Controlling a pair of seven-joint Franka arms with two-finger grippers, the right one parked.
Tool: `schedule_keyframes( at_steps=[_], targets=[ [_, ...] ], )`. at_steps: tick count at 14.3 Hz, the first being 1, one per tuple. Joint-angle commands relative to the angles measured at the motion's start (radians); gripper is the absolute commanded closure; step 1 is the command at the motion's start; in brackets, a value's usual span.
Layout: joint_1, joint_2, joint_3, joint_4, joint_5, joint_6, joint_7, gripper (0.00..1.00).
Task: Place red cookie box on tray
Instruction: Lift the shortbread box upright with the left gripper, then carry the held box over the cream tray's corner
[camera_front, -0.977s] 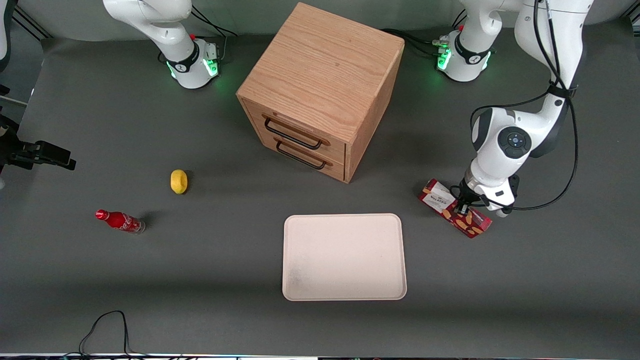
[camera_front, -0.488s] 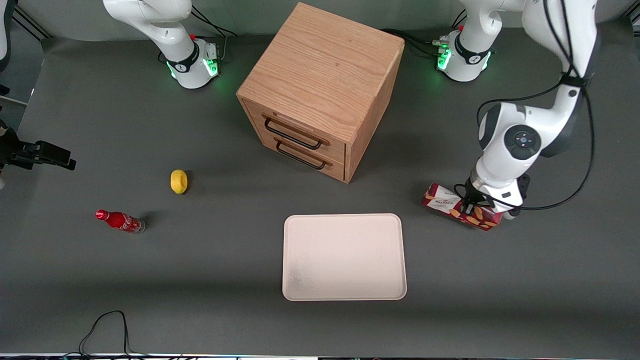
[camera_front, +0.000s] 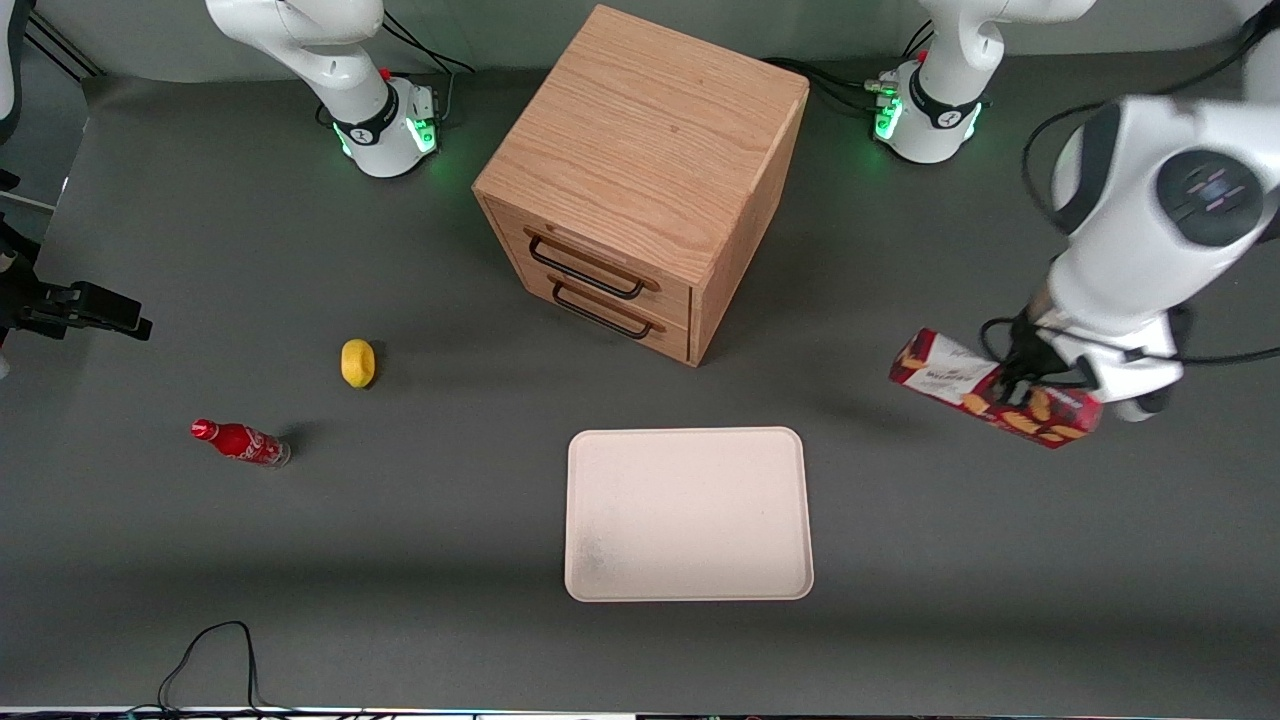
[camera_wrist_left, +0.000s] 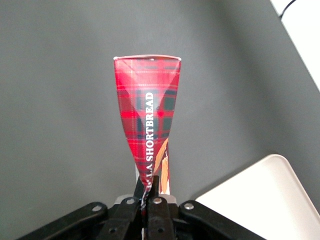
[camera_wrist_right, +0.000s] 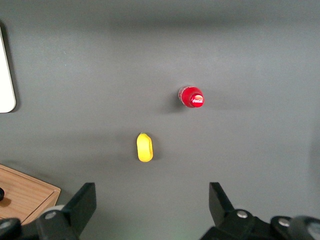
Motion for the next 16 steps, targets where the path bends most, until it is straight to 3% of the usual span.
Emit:
schedule_keyframes(
  at_steps=[1,3,6,8,13,16],
  targets=[
    [0.0,0.021,0.002,0.163,-0.001,-0.134,0.081,1.0],
    [-0.003,0.027,0.0,0.18,-0.002,-0.142,0.127,1.0],
    [-0.016,0.045,-0.006,0.195,-0.016,-0.126,0.362,1.0],
    [-0.019,0.137,-0.023,0.304,-0.062,-0.134,0.438,1.0],
    [-0.05,0.433,-0.142,0.677,-0.045,-0.18,0.513,1.0],
    [-0.117,0.487,-0.135,0.737,-0.009,-0.149,0.776,1.0]
  ],
)
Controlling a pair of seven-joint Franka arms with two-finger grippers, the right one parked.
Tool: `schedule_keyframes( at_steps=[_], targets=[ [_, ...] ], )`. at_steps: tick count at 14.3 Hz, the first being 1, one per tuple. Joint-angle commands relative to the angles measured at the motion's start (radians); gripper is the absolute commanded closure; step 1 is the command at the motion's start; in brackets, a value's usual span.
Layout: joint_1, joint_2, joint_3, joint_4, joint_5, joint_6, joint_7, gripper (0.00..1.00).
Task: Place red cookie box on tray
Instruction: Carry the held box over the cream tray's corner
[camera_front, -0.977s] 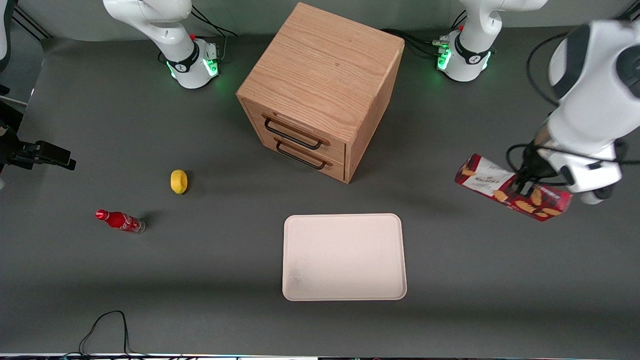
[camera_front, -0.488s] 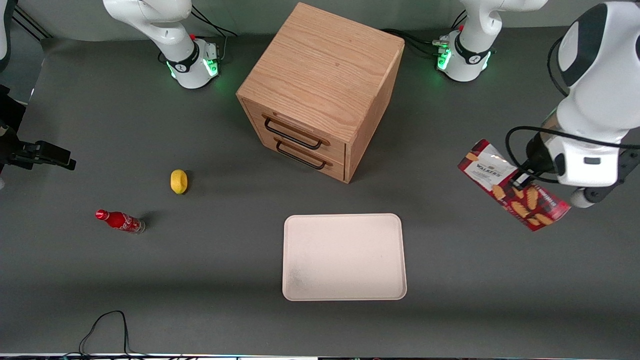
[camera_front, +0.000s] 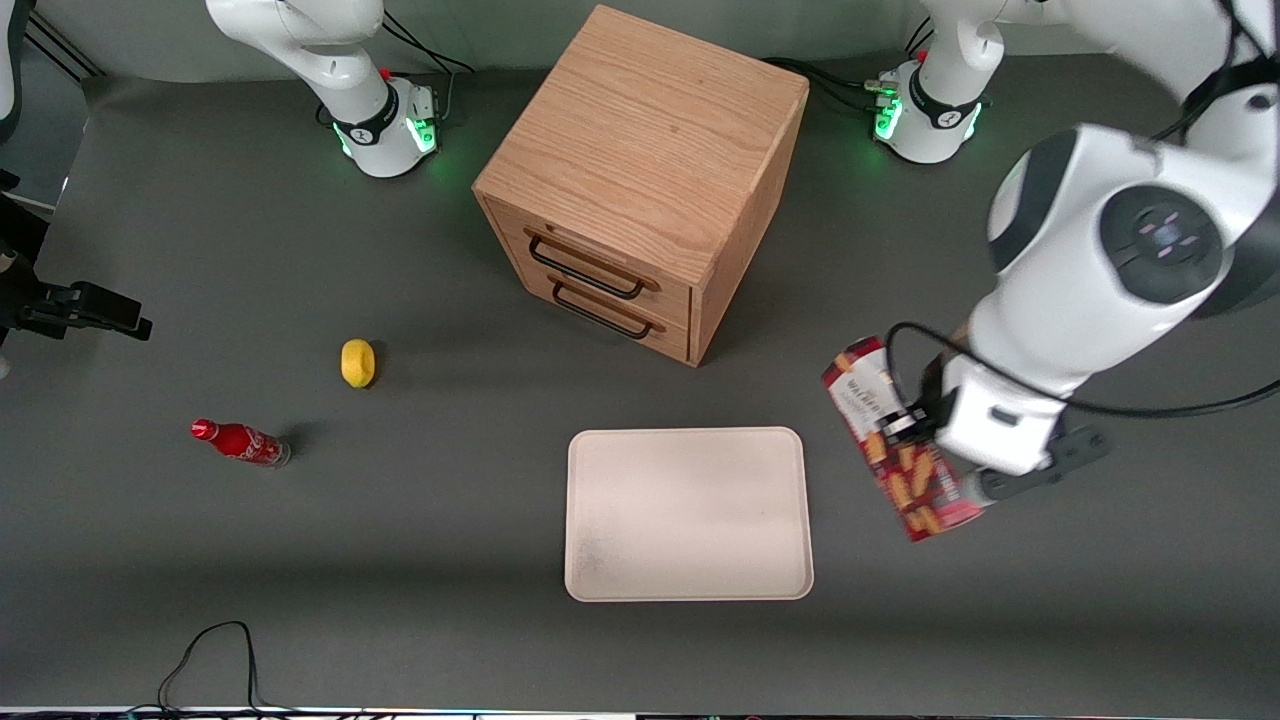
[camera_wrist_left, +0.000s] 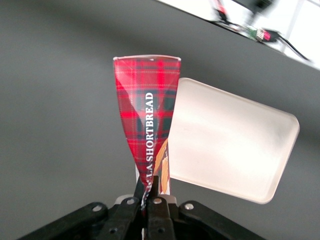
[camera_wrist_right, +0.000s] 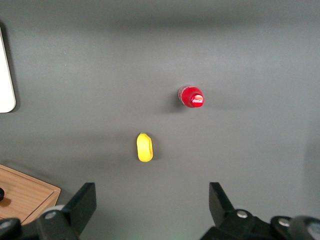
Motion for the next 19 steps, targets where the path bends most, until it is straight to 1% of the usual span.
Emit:
schedule_keyframes(
  at_steps=[1,4,5,6,9,13,16,19],
  targets=[
    [-0.05,0.068,0.008,0.122,0.033,-0.021,0.22,1.0],
    [-0.086,0.077,0.013,0.117,0.048,-0.016,0.368,1.0],
    [-0.086,0.077,0.01,0.113,0.047,-0.02,0.38,1.0],
    [-0.086,0.083,0.008,0.107,0.047,-0.017,0.377,1.0],
    [-0.086,0.167,0.008,0.104,0.047,-0.013,0.371,1.0],
    [-0.086,0.285,0.011,0.081,0.048,0.094,0.295,1.0],
    [-0.085,0.312,0.013,0.026,0.048,0.178,0.288,1.0],
    [-0.085,0.359,0.016,0.013,0.048,0.255,0.264,1.0]
  ],
)
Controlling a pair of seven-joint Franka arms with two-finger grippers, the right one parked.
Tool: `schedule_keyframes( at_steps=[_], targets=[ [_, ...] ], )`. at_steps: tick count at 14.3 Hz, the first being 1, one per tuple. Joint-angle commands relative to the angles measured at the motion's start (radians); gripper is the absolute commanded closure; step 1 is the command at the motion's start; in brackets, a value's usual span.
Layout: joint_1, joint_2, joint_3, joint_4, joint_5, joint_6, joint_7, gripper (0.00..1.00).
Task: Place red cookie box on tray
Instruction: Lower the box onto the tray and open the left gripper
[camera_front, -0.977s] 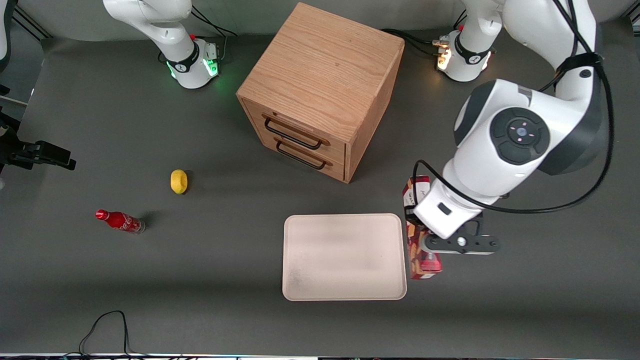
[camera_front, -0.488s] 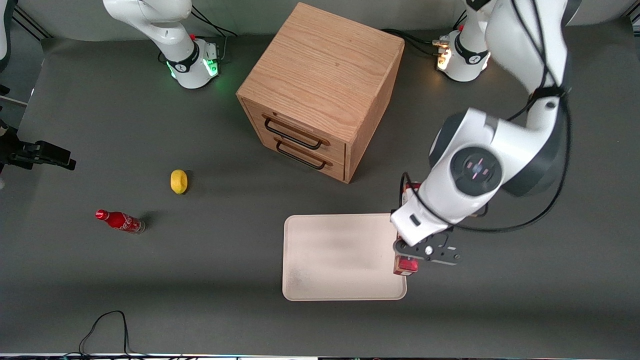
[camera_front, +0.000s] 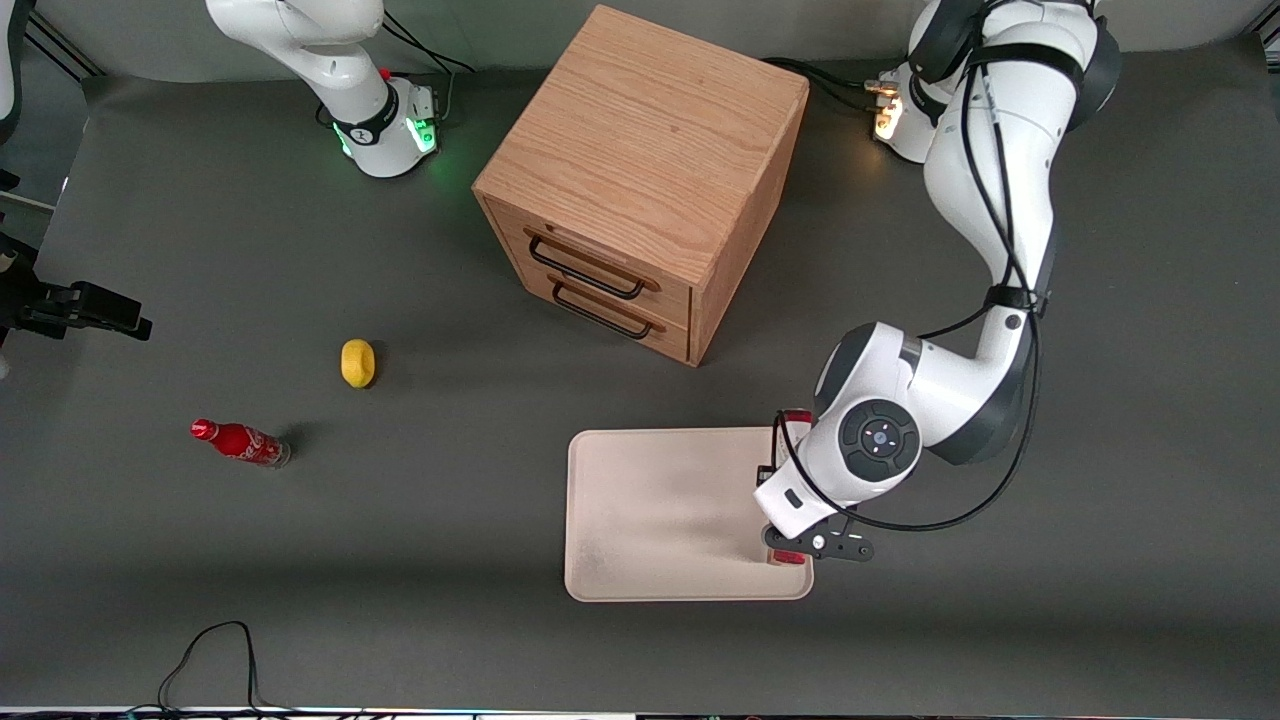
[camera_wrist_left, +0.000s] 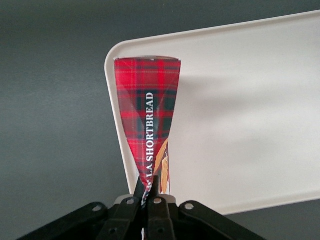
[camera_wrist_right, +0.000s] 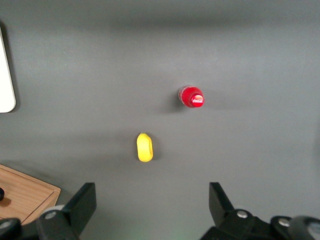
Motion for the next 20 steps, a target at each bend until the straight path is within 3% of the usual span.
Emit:
schedule_keyframes(
  at_steps=[1,8,9,10,15,20],
  targets=[
    [-0.008,0.01,0.01,-0.023,0.013,0.056,-0.039,1.0],
    [-0.007,0.041,0.014,-0.035,0.017,0.116,-0.12,1.0],
    [-0.007,0.041,0.014,-0.035,0.019,0.116,-0.118,0.19],
    [-0.008,0.038,0.014,-0.035,0.022,0.116,-0.123,0.0],
    [-0.01,-0.022,0.014,-0.033,0.036,0.075,-0.163,0.0],
    [-0.001,-0.224,0.01,-0.023,0.024,-0.168,-0.166,0.0]
  ],
)
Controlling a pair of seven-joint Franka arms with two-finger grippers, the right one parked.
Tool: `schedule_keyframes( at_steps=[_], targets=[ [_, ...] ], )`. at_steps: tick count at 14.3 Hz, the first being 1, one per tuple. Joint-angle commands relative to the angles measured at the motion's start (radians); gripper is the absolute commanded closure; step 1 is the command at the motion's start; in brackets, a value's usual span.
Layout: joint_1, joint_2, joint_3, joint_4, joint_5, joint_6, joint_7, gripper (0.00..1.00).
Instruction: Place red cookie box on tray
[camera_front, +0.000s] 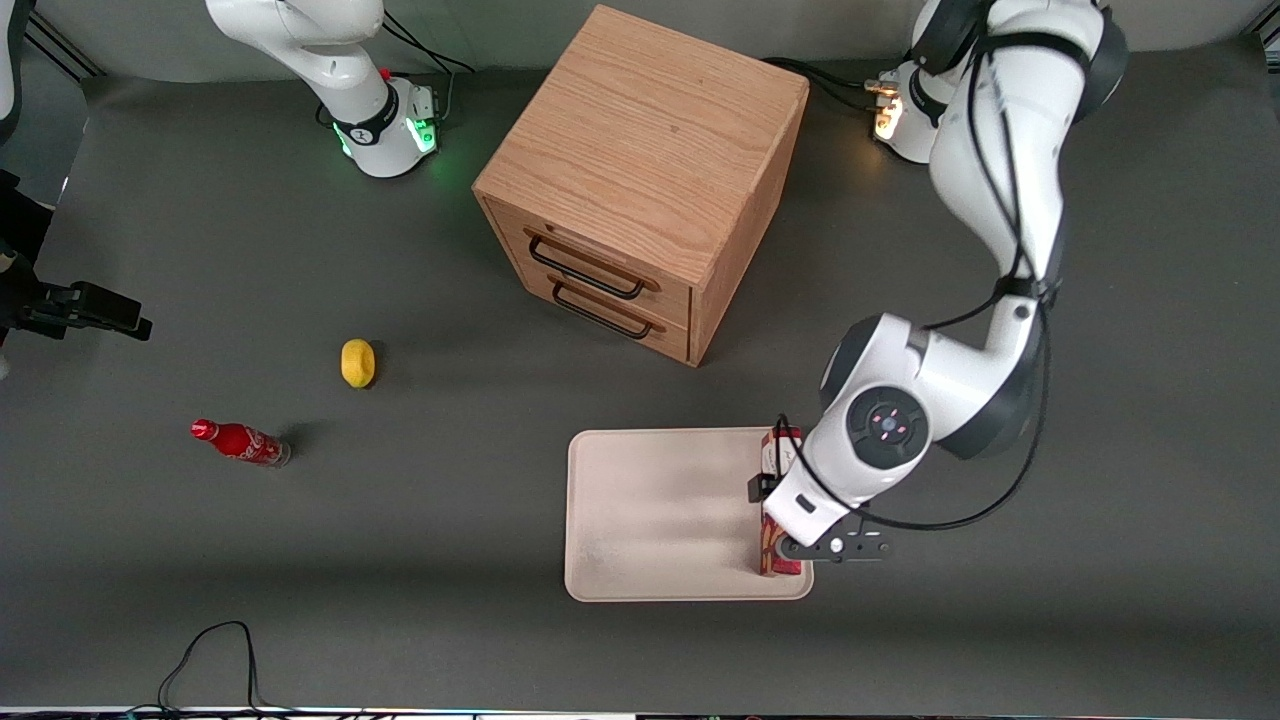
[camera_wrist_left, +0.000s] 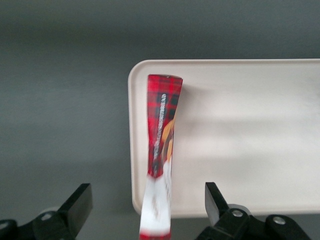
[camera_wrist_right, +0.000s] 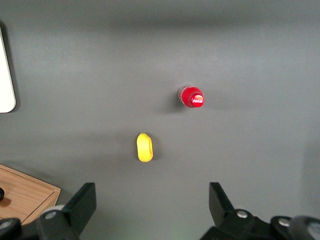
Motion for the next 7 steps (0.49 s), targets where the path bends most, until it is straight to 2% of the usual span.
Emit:
schedule_keyframes(
  at_steps=[1,7],
  targets=[
    [0.002,-0.158,0.005,-0.032,0.004,-0.133,-0.022,0.0],
    [0.014,-0.341,0.007,-0.044,0.001,-0.347,-0.022,0.0]
  ],
)
